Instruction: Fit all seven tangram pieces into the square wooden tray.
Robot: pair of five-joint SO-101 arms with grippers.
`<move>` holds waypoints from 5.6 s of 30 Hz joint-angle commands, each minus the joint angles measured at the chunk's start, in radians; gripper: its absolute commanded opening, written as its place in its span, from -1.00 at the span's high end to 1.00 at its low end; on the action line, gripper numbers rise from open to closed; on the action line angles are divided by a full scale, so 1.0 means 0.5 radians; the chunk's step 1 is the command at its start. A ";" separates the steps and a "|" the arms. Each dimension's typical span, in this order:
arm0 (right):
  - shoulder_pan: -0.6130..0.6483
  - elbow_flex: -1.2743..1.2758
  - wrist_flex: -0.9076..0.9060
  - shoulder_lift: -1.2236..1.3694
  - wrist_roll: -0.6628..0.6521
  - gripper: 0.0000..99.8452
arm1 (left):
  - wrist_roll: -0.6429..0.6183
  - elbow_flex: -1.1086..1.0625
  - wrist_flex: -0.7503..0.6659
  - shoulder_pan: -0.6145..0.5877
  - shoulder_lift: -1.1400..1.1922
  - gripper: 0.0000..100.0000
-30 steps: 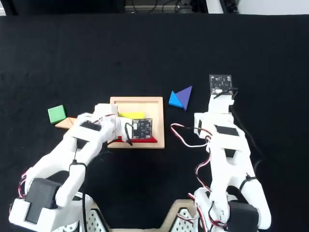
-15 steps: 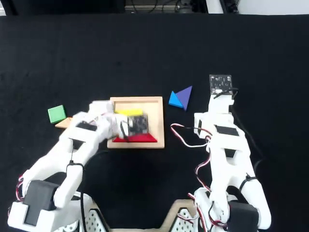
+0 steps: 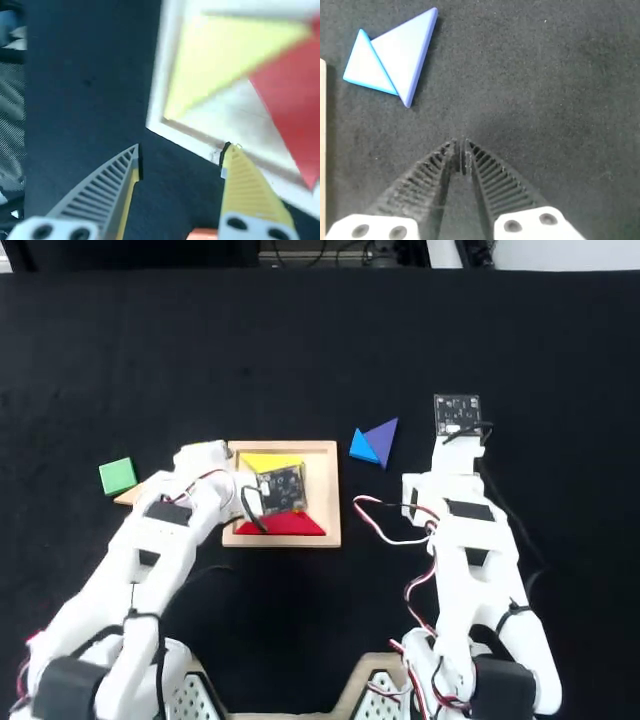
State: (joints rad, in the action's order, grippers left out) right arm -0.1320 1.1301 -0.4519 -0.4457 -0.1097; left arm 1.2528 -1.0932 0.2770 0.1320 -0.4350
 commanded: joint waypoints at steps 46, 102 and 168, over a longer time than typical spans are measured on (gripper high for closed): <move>-0.098 -0.081 0.089 -0.057 0.009 0.93 | -1.065 0.400 -0.396 0.489 0.638 0.61; -0.068 -0.063 0.095 -0.054 0.006 0.93 | -1.053 0.269 0.040 0.594 -0.034 0.61; -0.064 -0.060 0.095 -0.054 0.006 0.93 | -1.344 0.152 -0.525 0.137 0.058 0.62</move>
State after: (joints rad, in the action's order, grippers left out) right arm -0.1688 1.1301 -0.4242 -0.4457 -0.1082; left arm 0.7204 -1.1930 0.0591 0.1979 -0.5762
